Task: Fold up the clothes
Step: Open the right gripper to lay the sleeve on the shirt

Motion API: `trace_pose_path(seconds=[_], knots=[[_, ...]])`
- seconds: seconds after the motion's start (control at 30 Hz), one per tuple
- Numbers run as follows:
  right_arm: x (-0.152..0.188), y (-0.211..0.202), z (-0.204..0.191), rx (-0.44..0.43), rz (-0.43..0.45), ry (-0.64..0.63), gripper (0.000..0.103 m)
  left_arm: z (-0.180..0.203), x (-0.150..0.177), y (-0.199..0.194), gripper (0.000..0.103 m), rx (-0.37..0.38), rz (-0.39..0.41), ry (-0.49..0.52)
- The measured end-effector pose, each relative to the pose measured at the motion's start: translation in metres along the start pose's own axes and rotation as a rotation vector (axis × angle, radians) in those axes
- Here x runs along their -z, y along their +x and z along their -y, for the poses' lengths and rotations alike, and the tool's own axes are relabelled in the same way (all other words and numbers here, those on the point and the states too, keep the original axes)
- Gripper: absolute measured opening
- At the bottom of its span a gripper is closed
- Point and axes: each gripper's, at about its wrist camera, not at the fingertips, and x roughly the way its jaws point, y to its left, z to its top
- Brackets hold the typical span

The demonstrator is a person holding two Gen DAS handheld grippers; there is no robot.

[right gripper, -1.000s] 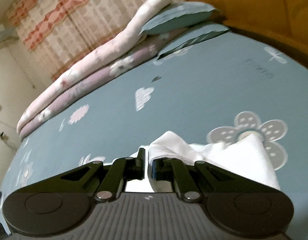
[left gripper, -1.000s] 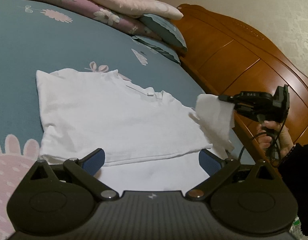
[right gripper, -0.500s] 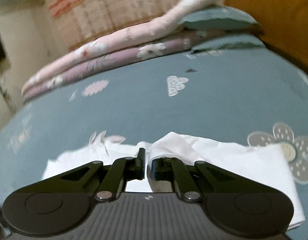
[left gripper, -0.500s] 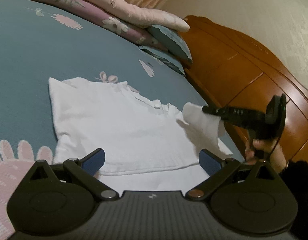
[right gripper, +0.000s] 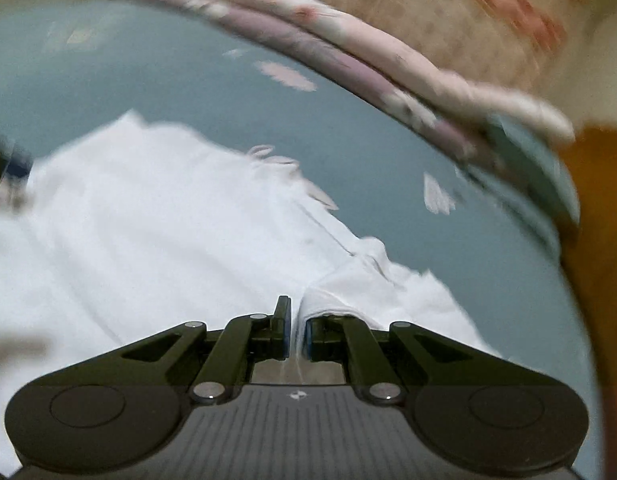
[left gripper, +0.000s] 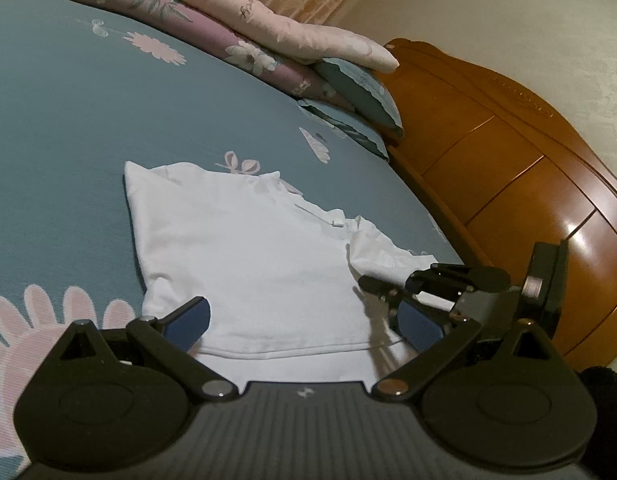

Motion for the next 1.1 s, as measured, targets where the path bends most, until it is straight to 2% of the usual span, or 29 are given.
trace_pose_path(seconds=[0.2,0.33,0.6,0.7,0.77,0.83,0.9,1.1], knots=[[0.005,-0.001,-0.027,0.055,-0.003,-0.179,0.011,-0.001,-0.001,-0.001,0.100,0.001,0.008,-0.001],[0.006,-0.002,-0.037,0.095,-0.004,-0.252,0.015,-0.002,-0.002,-0.002,0.100,0.001,0.012,-0.003],[0.004,0.002,-0.070,0.225,0.002,-0.572,0.044,-0.005,-0.003,-0.007,0.100,0.005,0.027,-0.015],[0.006,0.003,-0.083,0.269,-0.009,-0.721,0.054,-0.007,-0.004,-0.009,0.100,0.007,0.031,-0.023],[0.007,0.005,-0.088,0.281,-0.032,-0.820,0.056,-0.008,-0.005,-0.009,0.100,0.010,0.030,-0.028],[0.004,0.005,-0.088,0.270,-0.060,-0.873,0.062,-0.008,-0.005,-0.009,0.100,0.012,0.029,-0.026],[-0.003,0.002,-0.082,0.224,-0.097,-0.867,0.069,-0.007,-0.005,-0.009,0.100,0.014,0.029,-0.024],[-0.032,-0.025,-0.050,-0.046,-0.146,-0.626,0.075,-0.008,-0.005,-0.010,0.100,0.018,0.033,-0.031]])
